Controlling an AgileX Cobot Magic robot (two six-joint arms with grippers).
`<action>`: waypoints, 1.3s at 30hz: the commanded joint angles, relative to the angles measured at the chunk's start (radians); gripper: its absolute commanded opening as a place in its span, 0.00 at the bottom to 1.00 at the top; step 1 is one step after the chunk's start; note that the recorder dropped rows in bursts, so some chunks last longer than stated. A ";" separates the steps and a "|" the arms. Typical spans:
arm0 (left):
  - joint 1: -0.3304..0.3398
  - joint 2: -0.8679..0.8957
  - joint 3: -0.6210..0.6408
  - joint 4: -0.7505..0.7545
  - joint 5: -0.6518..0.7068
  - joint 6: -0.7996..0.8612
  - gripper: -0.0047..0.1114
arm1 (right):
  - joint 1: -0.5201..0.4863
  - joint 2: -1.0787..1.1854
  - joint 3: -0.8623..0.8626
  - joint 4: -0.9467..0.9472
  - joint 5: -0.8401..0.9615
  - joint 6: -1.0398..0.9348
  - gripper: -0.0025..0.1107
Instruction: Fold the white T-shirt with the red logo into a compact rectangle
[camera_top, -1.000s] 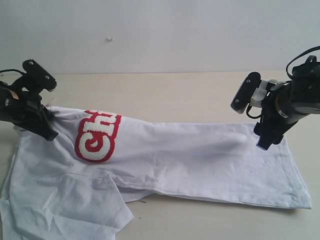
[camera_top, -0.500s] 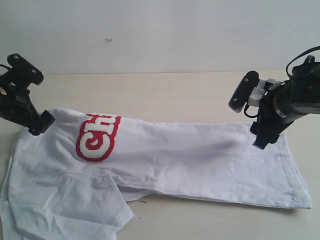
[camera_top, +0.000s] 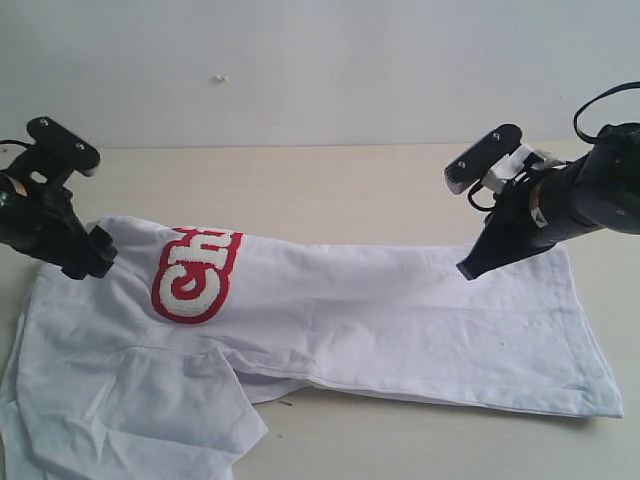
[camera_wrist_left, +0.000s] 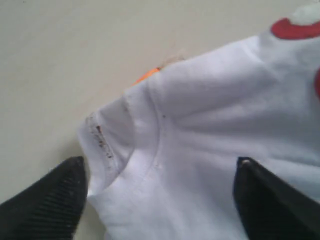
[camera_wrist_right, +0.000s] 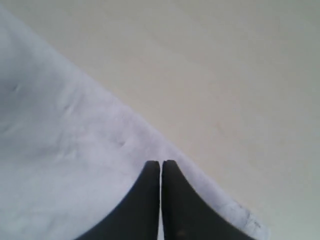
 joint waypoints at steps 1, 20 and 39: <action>-0.036 -0.009 0.002 0.002 0.074 -0.010 0.34 | -0.001 -0.005 -0.008 0.175 0.030 0.001 0.02; -0.043 -0.039 0.002 -0.380 0.422 0.143 0.04 | -0.001 -0.003 -0.008 0.783 0.257 -0.394 0.02; -0.043 -0.039 0.002 -0.427 0.404 0.162 0.04 | -0.001 0.120 -0.008 0.701 0.061 -0.394 0.02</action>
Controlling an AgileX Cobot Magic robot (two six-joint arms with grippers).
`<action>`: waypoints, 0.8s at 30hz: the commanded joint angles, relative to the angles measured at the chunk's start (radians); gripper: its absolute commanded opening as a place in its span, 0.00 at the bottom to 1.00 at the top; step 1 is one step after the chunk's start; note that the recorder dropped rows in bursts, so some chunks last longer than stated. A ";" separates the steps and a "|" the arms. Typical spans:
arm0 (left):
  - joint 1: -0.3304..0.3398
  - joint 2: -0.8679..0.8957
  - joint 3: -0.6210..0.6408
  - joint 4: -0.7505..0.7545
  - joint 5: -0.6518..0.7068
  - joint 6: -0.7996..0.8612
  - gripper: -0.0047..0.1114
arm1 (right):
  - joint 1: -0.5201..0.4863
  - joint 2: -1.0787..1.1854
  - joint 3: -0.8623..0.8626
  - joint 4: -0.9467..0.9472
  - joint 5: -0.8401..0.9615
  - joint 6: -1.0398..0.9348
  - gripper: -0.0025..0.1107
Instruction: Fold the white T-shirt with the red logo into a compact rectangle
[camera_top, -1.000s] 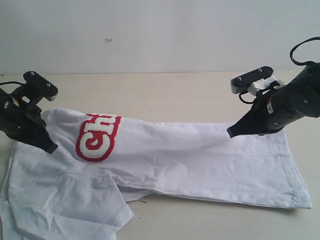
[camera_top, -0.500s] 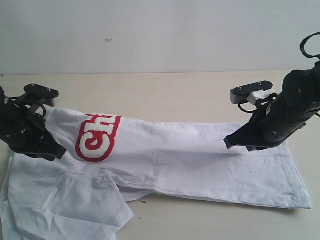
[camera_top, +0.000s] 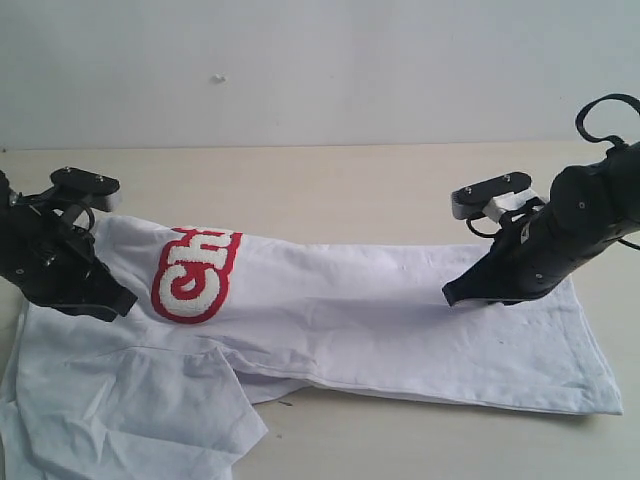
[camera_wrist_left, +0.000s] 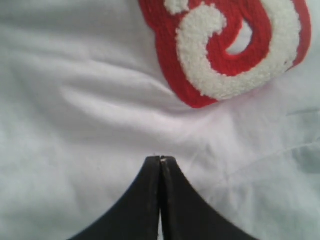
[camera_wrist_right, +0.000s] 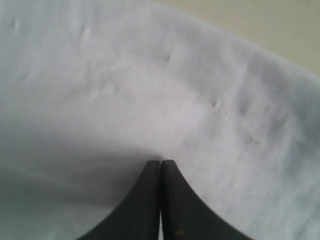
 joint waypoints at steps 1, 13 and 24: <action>-0.003 -0.003 0.002 -0.012 -0.020 0.002 0.04 | -0.001 0.042 -0.008 -0.015 -0.089 -0.011 0.02; -0.003 -0.025 0.002 -0.043 0.169 0.137 0.04 | -0.001 0.075 -0.112 -0.048 -0.086 -0.011 0.02; -0.122 -0.222 0.002 -0.061 0.452 0.072 0.04 | -0.001 0.026 -0.112 -0.043 -0.059 -0.018 0.02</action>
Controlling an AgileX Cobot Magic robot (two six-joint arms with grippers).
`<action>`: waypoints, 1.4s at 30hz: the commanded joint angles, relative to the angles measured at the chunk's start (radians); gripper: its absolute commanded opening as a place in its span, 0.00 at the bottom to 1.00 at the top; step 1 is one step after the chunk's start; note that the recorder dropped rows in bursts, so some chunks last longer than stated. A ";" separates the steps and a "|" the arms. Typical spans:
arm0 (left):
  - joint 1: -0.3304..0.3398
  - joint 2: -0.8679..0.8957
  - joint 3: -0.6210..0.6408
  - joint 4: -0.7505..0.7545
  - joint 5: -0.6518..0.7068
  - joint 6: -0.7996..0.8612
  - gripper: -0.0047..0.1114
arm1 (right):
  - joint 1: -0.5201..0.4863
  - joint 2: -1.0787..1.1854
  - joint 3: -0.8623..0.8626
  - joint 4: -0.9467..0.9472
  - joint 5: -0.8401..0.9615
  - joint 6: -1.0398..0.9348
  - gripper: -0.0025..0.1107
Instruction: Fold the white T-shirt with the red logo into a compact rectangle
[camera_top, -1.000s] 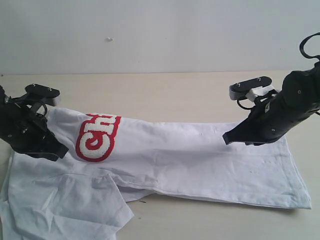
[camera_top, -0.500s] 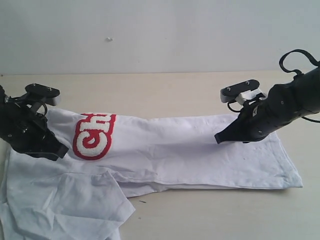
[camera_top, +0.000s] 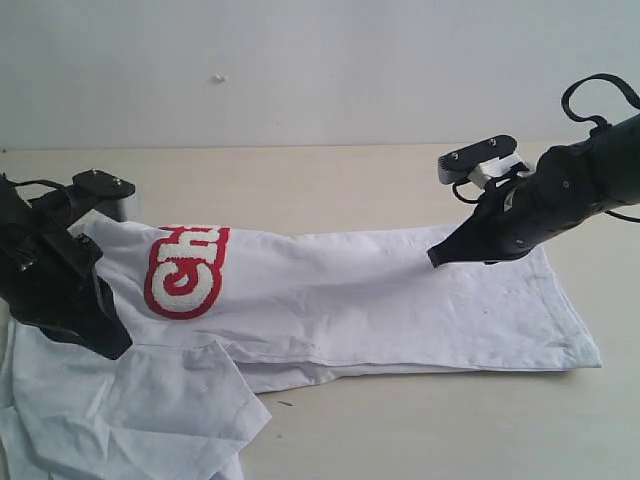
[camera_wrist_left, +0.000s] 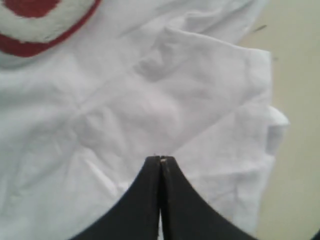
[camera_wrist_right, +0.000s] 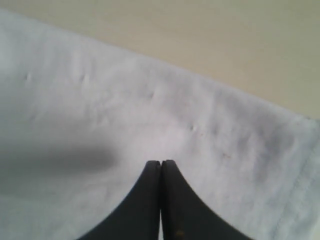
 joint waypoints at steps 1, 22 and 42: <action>-0.040 -0.066 0.002 -0.028 0.124 -0.025 0.04 | -0.001 -0.009 -0.008 -0.005 0.040 -0.011 0.02; -0.446 -0.104 0.347 0.286 -0.256 0.001 0.61 | -0.001 -0.009 -0.008 -0.003 0.097 -0.008 0.02; -0.446 0.039 0.330 0.284 -0.278 0.003 0.05 | -0.001 -0.009 -0.008 -0.002 0.097 -0.008 0.02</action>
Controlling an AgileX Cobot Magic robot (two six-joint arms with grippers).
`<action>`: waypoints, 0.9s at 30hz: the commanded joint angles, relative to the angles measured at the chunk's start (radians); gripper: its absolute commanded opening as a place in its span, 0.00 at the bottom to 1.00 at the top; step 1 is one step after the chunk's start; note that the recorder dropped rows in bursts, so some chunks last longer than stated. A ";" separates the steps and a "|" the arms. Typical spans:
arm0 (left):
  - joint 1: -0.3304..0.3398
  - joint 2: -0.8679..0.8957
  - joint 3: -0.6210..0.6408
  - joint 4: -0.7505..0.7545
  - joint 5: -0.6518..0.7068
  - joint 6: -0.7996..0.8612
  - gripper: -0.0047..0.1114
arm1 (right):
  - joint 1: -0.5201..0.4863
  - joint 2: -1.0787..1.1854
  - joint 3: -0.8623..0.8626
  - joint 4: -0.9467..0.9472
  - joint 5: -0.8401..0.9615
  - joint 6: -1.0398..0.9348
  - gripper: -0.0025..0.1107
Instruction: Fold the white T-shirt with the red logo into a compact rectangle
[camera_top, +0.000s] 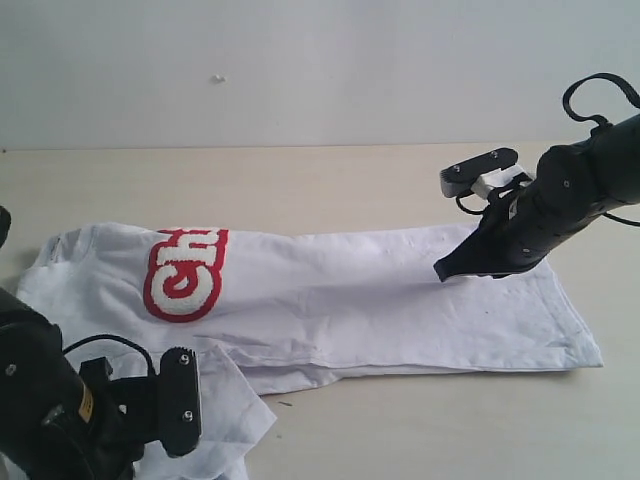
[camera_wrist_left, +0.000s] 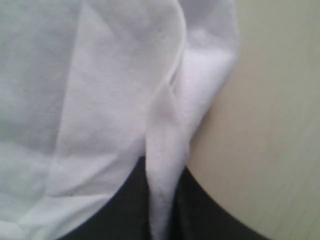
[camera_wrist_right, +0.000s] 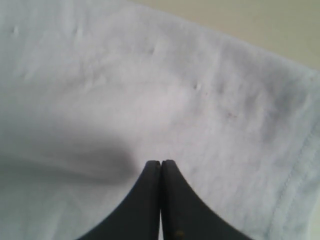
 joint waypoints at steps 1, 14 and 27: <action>-0.004 0.013 -0.059 -0.039 0.158 -0.001 0.04 | -0.001 -0.009 -0.008 -0.002 -0.002 0.000 0.02; -0.004 -0.070 -0.294 0.329 0.347 -0.025 0.04 | -0.001 -0.009 -0.008 0.041 0.000 0.001 0.02; 0.069 0.004 -0.434 0.563 -0.057 -0.053 0.04 | -0.001 -0.007 -0.008 0.041 0.012 0.001 0.02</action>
